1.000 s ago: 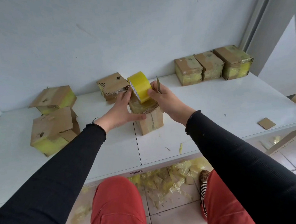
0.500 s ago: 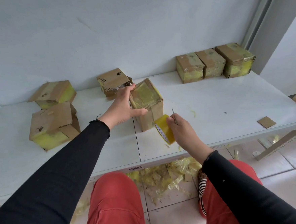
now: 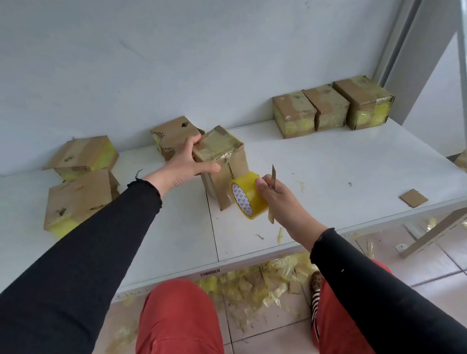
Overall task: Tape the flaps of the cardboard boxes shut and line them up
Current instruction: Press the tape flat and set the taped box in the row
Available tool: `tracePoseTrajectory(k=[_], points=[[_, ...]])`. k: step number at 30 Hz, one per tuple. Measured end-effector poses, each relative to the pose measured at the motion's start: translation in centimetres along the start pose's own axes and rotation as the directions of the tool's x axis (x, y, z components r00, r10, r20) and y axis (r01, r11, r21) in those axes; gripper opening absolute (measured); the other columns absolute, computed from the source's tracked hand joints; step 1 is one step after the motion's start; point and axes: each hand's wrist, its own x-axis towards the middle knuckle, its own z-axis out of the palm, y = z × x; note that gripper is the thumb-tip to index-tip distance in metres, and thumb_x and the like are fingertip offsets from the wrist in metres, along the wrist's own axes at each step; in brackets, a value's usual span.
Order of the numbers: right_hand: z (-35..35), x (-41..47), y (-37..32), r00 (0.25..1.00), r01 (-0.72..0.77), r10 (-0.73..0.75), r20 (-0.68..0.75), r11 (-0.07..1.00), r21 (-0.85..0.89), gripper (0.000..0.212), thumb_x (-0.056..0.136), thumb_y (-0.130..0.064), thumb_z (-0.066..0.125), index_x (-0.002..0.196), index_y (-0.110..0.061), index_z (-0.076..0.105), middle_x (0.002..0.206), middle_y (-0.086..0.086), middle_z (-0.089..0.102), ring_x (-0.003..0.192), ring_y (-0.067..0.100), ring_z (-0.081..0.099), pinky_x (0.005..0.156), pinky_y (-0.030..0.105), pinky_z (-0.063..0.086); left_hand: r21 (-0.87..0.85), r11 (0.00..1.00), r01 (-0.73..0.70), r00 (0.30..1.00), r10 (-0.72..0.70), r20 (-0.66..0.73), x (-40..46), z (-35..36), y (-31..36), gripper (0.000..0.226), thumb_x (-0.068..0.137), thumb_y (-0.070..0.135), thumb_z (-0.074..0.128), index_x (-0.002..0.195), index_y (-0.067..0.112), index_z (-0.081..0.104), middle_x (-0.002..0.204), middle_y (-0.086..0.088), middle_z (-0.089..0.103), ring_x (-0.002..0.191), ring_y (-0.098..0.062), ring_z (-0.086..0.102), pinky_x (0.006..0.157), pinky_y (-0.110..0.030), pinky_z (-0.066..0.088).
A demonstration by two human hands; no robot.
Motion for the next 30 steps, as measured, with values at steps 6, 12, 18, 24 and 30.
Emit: tracePoseTrajectory(k=[6,12,18,24,30], points=[[-1.1,0.1,-2.5,0.977,0.161,-0.18,0.115,0.974,0.162,0.026,0.106,-0.038,0.045,0.09,-0.019,0.051,0.081,-0.004,0.045,0.076,0.013,0.04,0.061,0.017,0.038,-0.343,0.905,0.252,0.959,-0.185,0.215,0.3,-0.2,-2.1,0.066,0.069,0.064,0.079,0.119,0.022,0.068,0.117,-0.021,0.063,0.091,-0.034,0.074,0.084,-0.045,0.062],[0.5,2.5,-3.1,0.975,0.087,-0.138,0.172,0.958,0.274,0.021,0.105,-0.03,0.05,0.09,-0.026,0.063,0.081,-0.015,0.062,0.075,0.002,0.057,0.071,0.013,0.045,-0.127,0.987,0.094,0.995,-0.096,-0.005,1.0,-0.9,-2.8,0.067,0.082,0.058,0.072,0.144,0.043,0.051,0.153,0.017,0.04,0.139,-0.008,0.036,0.112,-0.034,0.031],[2.4,5.1,-3.2,0.986,0.062,-0.096,0.134,0.97,0.236,0.028,0.108,-0.038,0.049,0.109,-0.013,0.061,0.095,0.004,0.057,0.088,0.014,0.054,0.081,0.03,0.044,0.347,0.9,-0.264,0.964,0.256,0.069,3.0,-0.8,-1.6,0.063,0.101,-0.004,0.041,0.153,0.032,0.048,0.16,0.018,0.04,0.151,-0.01,0.028,0.121,-0.023,0.021],[2.4,5.9,-2.0,0.974,0.115,-0.129,0.185,0.99,0.086,0.023,0.11,-0.021,0.045,0.118,-0.001,0.053,0.106,0.002,0.059,0.095,0.009,0.057,0.082,0.017,0.047,0.462,0.801,-0.381,0.923,0.296,0.248,3.2,-1.1,-2.6,0.052,0.104,0.005,0.037,0.15,0.025,0.051,0.148,0.015,0.046,0.138,-0.015,0.042,0.12,-0.026,0.019],[2.0,4.5,-3.6,0.982,0.16,-0.161,0.1,0.987,0.017,0.026,0.111,-0.02,0.043,0.097,0.001,0.047,0.085,0.003,0.041,0.07,0.007,0.042,0.064,0.018,0.036,0.473,0.788,-0.395,0.907,0.254,0.335,3.2,-1.7,-3.0,0.059,0.107,0.011,0.034,0.161,0.034,0.033,0.17,0.019,0.015,0.147,0.02,0.009,0.122,-0.012,-0.002]])
